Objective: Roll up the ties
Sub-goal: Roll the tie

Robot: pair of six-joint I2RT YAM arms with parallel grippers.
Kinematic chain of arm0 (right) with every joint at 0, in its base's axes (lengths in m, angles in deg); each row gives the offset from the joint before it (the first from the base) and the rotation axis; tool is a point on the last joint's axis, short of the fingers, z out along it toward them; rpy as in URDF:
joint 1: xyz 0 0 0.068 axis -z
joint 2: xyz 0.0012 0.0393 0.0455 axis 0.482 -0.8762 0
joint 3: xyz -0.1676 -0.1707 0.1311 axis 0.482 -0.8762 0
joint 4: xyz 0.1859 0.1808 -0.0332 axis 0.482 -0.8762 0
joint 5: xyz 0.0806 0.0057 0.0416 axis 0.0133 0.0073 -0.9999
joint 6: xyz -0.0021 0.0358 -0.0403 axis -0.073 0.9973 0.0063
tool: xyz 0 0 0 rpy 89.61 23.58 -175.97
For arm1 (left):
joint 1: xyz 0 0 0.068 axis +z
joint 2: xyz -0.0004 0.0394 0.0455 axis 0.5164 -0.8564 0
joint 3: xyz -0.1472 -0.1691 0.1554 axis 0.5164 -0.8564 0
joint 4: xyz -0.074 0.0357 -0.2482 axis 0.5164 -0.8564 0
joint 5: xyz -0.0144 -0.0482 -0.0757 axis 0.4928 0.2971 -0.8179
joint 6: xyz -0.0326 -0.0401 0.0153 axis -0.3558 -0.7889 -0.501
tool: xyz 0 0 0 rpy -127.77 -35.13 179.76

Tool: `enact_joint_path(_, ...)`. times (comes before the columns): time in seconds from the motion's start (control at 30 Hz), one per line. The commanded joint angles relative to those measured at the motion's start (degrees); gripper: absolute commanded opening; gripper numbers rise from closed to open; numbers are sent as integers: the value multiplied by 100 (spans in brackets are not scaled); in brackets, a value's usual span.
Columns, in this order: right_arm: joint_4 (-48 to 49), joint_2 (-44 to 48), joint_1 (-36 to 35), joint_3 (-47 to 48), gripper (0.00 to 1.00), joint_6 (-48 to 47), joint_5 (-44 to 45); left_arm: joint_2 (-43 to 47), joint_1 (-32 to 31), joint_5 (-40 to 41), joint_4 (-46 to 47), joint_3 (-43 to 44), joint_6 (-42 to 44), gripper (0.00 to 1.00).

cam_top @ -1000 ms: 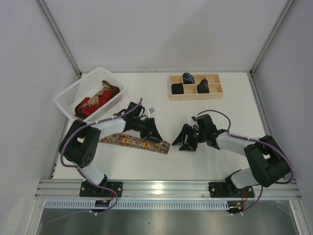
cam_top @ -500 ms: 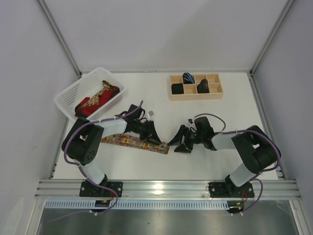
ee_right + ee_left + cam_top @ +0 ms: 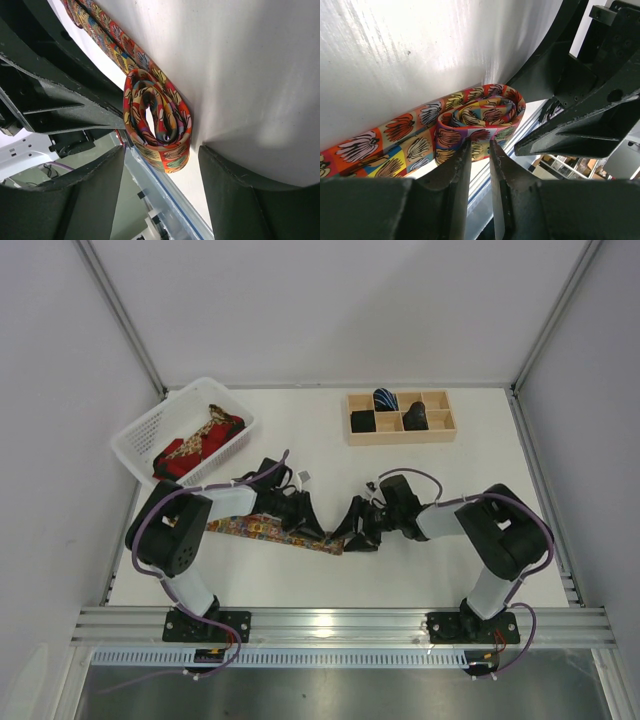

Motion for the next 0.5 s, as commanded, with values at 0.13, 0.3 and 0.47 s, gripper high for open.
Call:
enact_joint_path(0.13,-398,-358,-109,389,62,-435,175,-44,112,26,212,-38,225,26)
enact_joint_path(0.3,-459,-569,-206,661,59,-452,140,-106,139,26,274,-99,260,26)
enact_joint_path(0.47,-573,-631,-232,793,54,-435,26,-115,139,79,292,-135,304,26)
